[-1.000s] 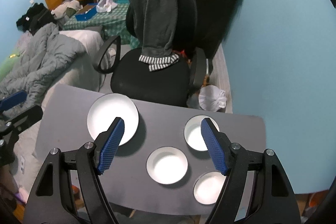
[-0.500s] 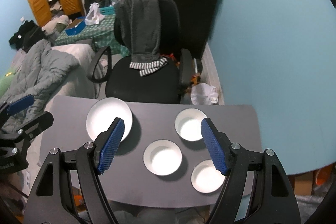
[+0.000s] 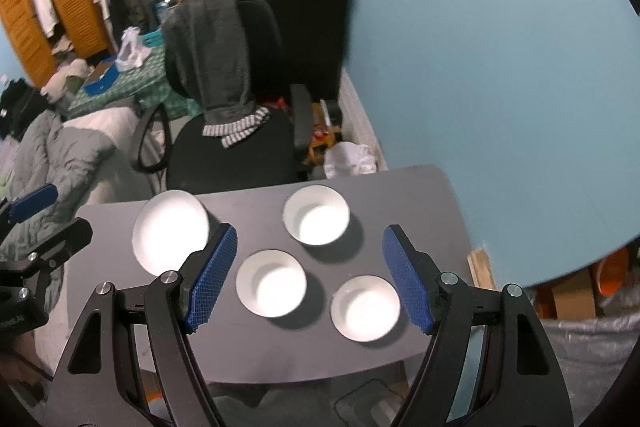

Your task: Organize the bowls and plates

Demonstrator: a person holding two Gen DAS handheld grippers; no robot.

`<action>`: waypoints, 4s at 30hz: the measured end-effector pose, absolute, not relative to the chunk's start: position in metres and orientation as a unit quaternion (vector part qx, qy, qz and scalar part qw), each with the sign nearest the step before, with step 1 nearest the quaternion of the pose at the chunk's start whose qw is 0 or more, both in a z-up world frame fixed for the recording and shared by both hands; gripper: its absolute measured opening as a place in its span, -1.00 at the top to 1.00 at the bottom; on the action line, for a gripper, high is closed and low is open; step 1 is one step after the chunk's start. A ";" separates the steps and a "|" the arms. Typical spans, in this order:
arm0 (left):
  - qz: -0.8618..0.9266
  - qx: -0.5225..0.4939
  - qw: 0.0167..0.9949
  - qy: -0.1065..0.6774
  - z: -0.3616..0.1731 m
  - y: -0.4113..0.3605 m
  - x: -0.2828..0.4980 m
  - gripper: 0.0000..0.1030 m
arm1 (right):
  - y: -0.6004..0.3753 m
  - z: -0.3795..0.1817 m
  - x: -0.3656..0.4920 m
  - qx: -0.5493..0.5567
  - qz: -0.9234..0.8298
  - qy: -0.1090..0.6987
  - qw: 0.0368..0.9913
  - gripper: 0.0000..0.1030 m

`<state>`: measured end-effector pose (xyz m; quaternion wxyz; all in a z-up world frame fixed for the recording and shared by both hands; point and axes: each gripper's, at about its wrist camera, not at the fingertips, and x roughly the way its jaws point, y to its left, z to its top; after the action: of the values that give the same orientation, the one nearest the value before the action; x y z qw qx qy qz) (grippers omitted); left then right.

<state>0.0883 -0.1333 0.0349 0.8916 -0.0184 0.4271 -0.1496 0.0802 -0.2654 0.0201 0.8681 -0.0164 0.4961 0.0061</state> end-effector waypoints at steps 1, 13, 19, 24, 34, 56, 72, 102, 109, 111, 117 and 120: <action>-0.155 -0.015 0.891 0.427 0.035 -0.136 0.089 -0.66 | -0.269 0.020 0.078 -0.013 -0.001 0.496 0.868 -0.45; -0.227 0.036 0.880 0.415 0.040 -0.179 0.095 -0.66 | -0.308 0.026 0.054 0.021 -0.067 0.492 0.868 -0.45; -0.256 0.045 0.871 0.416 0.040 -0.198 0.099 -0.66 | -0.320 0.029 0.047 0.032 -0.093 0.491 0.866 -0.45; -0.272 0.056 0.866 0.417 0.037 -0.210 0.101 -0.66 | -0.328 0.027 0.042 0.042 -0.112 0.493 0.862 -0.45; -0.282 0.060 0.848 0.444 0.016 -0.221 0.110 -0.66 | -0.341 0.011 0.039 0.072 -0.119 0.509 0.849 -0.46; -0.211 0.081 0.824 0.520 -0.063 -0.217 0.136 -0.66 | -0.337 -0.069 0.086 0.068 -0.052 0.566 0.820 -0.45; -0.190 0.060 0.797 0.570 -0.142 -0.210 0.148 -0.66 | -0.311 -0.158 0.127 0.017 0.035 0.633 0.773 -0.45; -0.136 -0.033 0.729 0.670 -0.250 -0.198 0.153 -0.65 | -0.265 -0.255 0.158 -0.043 0.164 0.698 0.696 -0.46; -0.124 -0.028 0.726 0.676 -0.257 -0.200 0.157 -0.48 | -0.272 -0.262 0.162 -0.039 0.167 0.705 0.688 -0.45; -0.121 -0.030 0.724 0.678 -0.260 -0.200 0.156 -0.38 | -0.274 -0.262 0.163 -0.032 0.171 0.705 0.688 -0.37; -0.115 -0.040 0.715 0.689 -0.268 -0.198 0.158 -0.10 | -0.273 -0.268 0.158 -0.032 0.175 0.711 0.680 -0.11; -0.116 -0.045 0.709 0.695 -0.272 -0.199 0.158 -0.01 | -0.275 -0.270 0.157 -0.027 0.178 0.713 0.678 0.02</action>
<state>0.1576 -0.1992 -0.2720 0.7085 -0.0450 0.6946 -0.1161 0.1566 -0.2748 -0.2697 0.6778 -0.0269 0.7127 0.1784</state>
